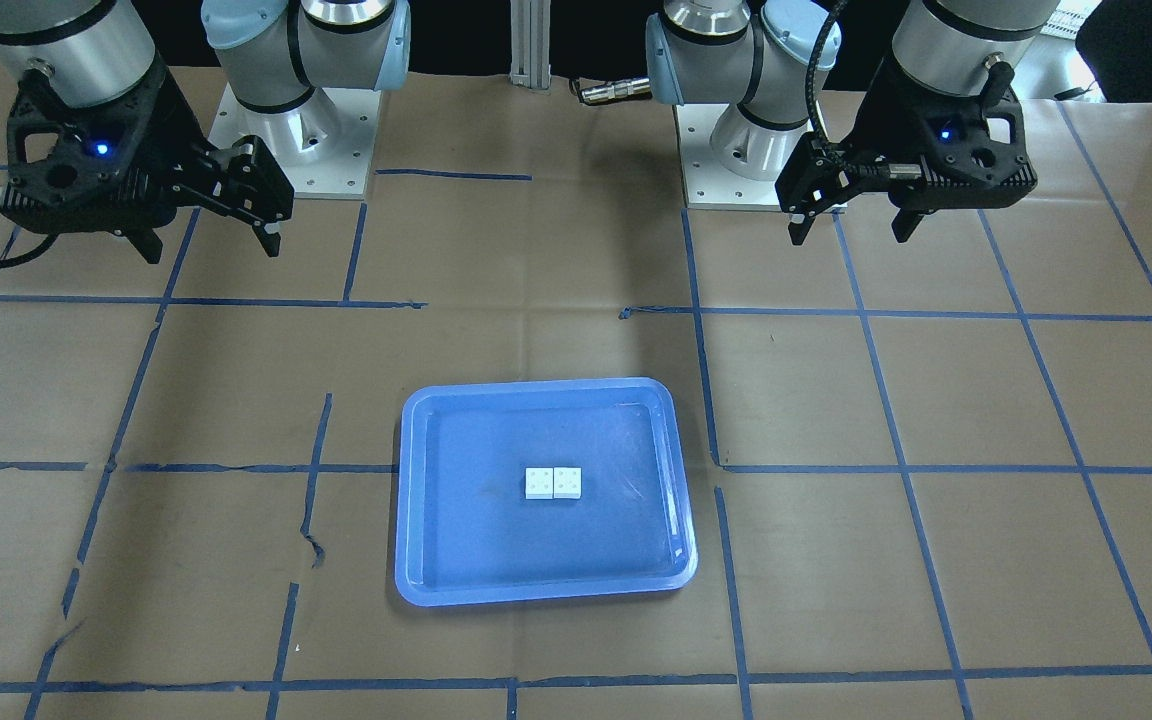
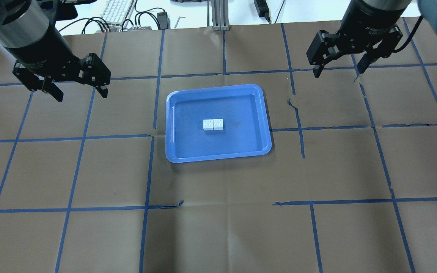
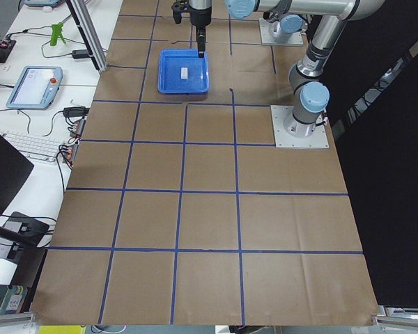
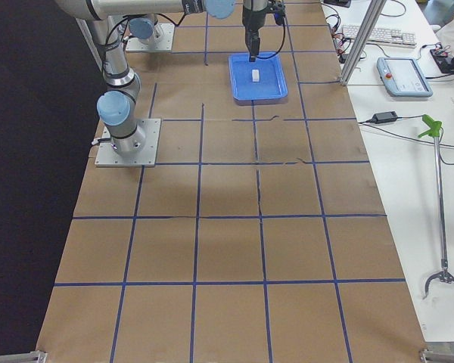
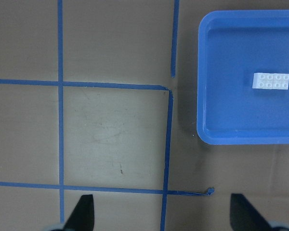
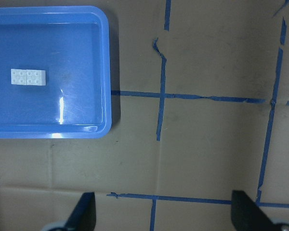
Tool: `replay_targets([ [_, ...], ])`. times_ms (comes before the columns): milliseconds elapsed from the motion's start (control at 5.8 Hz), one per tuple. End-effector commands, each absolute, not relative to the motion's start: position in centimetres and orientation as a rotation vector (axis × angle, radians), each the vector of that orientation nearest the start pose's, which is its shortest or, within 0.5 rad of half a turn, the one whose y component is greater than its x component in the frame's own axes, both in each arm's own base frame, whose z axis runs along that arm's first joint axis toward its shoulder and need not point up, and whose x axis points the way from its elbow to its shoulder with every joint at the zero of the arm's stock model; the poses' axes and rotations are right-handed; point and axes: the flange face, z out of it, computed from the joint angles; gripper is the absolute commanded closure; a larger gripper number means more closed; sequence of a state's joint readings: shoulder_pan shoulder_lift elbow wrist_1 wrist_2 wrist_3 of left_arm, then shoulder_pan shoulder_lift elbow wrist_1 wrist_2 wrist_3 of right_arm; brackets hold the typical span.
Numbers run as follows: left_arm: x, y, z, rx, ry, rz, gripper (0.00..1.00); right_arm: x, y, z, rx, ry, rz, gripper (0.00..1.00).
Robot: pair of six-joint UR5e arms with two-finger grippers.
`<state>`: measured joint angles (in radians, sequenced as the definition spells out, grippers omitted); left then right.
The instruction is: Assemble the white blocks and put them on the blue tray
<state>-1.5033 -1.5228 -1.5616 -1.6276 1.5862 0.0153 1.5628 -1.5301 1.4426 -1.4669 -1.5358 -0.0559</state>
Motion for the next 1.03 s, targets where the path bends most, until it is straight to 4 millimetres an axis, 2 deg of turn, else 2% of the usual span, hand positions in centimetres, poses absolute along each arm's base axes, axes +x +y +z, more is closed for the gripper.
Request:
replay_targets([
  [0, -10.0, -47.8, 51.0, -0.079, 3.125, -0.001, 0.01, 13.9, -50.5, 52.5, -0.018, 3.106, 0.059, 0.0],
  [172, -10.0, -47.8, 51.0, -0.079, 3.125, -0.001, 0.01, 13.9, -50.6, 51.9, -0.022, 3.104, 0.071, 0.0],
  [345, -10.0, -47.8, 51.1, -0.082, 3.125, -0.004, 0.01, 13.9, -50.4, 50.4, -0.026, 3.102, 0.111, 0.0],
  [862, -10.0, -47.7, 51.2, -0.082, 3.123, -0.006, 0.01, 13.7, -50.6, 50.5, -0.03, 3.107, 0.071, 0.0],
])
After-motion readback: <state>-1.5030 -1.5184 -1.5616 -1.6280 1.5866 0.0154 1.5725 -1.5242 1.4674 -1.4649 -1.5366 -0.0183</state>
